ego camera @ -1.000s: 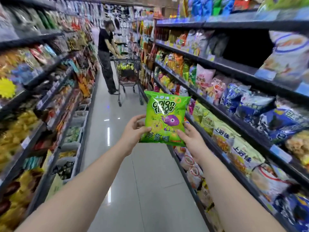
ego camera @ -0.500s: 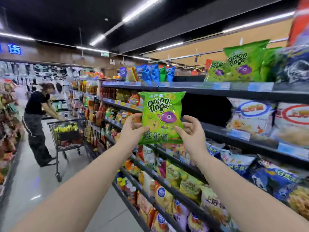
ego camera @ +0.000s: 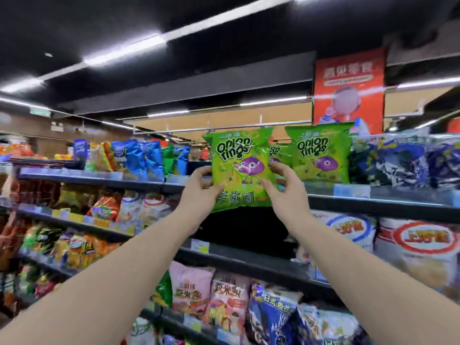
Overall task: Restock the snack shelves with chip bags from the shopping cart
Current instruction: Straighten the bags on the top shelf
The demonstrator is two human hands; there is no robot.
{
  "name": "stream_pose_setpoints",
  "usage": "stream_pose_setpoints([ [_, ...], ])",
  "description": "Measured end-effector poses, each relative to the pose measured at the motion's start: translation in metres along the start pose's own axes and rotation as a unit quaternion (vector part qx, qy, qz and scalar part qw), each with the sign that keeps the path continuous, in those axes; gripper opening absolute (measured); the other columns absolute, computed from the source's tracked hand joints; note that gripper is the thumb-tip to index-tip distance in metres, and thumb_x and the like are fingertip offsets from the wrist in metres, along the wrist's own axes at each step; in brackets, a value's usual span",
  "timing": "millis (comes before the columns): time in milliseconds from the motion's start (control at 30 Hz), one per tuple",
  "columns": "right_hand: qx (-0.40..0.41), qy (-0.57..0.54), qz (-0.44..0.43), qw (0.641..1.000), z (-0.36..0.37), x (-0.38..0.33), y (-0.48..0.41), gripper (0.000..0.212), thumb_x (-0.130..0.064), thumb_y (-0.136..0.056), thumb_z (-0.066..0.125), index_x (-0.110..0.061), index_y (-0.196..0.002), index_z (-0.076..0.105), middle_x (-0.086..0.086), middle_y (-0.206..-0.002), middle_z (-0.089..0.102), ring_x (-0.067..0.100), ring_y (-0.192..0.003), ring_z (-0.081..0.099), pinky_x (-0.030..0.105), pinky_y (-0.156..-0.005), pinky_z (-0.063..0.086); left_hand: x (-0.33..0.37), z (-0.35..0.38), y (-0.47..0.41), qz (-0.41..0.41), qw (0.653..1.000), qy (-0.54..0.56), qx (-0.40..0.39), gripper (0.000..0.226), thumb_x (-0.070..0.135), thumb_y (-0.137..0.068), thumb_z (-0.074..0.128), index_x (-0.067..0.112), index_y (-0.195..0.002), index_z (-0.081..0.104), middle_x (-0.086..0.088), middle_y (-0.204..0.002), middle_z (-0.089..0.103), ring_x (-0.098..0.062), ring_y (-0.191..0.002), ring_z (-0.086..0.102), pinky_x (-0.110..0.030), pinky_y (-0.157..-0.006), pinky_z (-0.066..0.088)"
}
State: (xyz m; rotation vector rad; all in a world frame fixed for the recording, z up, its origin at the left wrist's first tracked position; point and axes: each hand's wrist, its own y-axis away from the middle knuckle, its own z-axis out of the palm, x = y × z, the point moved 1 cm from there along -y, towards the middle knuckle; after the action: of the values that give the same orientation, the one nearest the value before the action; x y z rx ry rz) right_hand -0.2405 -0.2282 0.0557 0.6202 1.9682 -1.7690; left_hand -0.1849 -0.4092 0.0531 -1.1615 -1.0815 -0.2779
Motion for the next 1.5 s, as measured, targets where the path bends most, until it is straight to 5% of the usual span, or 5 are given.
stream_pose_setpoints([
  [600, -0.011, 0.227, -0.018, 0.974, 0.033, 0.075, -0.135, 0.077, -0.01, -0.093, 0.062, -0.038, -0.151, 0.02, -0.007, -0.149, 0.038, 0.011, -0.133, 0.04, 0.025, -0.107, 0.029, -0.062, 0.07, -0.19, 0.122, 0.979, -0.002, -0.162, 0.063, 0.017, -0.089, 0.068, 0.052, -0.134, 0.041, 0.002, -0.122, 0.059, -0.021, -0.088, 0.065, -0.031, -0.067, 0.053],
  [667, -0.014, 0.276, 0.001, 0.961, 0.036, 0.085, -0.137, 0.078, -0.015, -0.092, 0.064, -0.04, -0.15, 0.019, -0.003, -0.147, 0.041, 0.015, -0.128, 0.047, 0.03, -0.108, 0.035, -0.073, 0.072, -0.201, 0.133, 0.972, -0.017, -0.193, 0.065, 0.02, -0.087, 0.072, 0.051, -0.134, 0.039, 0.007, -0.122, 0.024, -0.022, -0.077, 0.059, -0.031, -0.062, 0.051],
  [933, 0.022, 0.43, 0.091, 0.898, 0.039, 0.094, -0.142, 0.076, -0.014, -0.095, 0.057, -0.037, -0.152, 0.013, 0.01, -0.123, 0.053, 0.022, -0.081, 0.062, 0.043, -0.08, 0.055, -0.079, 0.091, -0.219, 0.143, 0.952, -0.049, -0.266, 0.067, 0.015, -0.084, 0.076, 0.036, -0.134, 0.038, 0.004, -0.074, 0.05, -0.01, -0.06, 0.049, -0.025, -0.058, 0.043],
  [1233, 0.078, 0.508, 0.105, 0.851, 0.05, 0.091, -0.136, 0.077, -0.003, -0.094, 0.052, -0.033, -0.153, 0.015, 0.01, -0.128, 0.041, 0.019, -0.075, 0.053, 0.033, -0.064, 0.044, -0.083, 0.093, -0.22, 0.132, 0.952, -0.063, -0.268, 0.063, 0.027, -0.079, 0.08, 0.035, -0.128, 0.042, -0.009, -0.112, 0.06, -0.019, -0.08, 0.058, -0.03, -0.068, 0.048],
  [1500, 0.063, 0.6, 0.029, 0.797, 0.062, 0.08, -0.119, 0.069, -0.007, -0.089, 0.056, -0.023, -0.149, 0.027, 0.01, -0.137, 0.039, 0.03, -0.116, 0.044, 0.042, -0.083, 0.05, -0.083, 0.091, -0.196, 0.377, 0.882, -0.26, -0.113, 0.046, 0.028, -0.085, 0.067, 0.024, -0.129, 0.055, -0.004, -0.124, 0.048, -0.026, -0.117, 0.044, -0.042, -0.089, 0.047],
])
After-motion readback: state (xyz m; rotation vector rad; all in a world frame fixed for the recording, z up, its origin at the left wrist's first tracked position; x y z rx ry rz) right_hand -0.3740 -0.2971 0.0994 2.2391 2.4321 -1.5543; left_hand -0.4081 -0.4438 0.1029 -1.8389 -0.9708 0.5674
